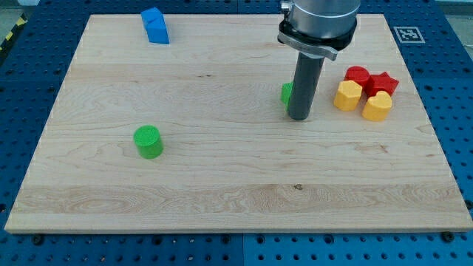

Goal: Push the green star into the yellow hexagon

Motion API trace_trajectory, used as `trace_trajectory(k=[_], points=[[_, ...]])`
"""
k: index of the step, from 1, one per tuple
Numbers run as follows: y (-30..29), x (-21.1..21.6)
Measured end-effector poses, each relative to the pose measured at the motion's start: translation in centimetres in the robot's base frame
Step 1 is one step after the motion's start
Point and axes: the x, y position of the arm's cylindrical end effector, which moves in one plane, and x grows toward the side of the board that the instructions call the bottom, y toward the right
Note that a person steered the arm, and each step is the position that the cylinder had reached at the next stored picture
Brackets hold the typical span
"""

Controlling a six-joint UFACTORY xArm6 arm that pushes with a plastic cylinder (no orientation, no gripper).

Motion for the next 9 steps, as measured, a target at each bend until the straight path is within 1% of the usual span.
trace_trajectory(k=[1,2,3,4,5,6,7,9], points=[[-3.7,0.0],[-6.5,-1.1],[-6.2,-4.3],[-3.5,-3.6],[-4.1,-1.8],[-4.2,-1.4],[-2.4,-2.6],[-0.1,-2.6]])
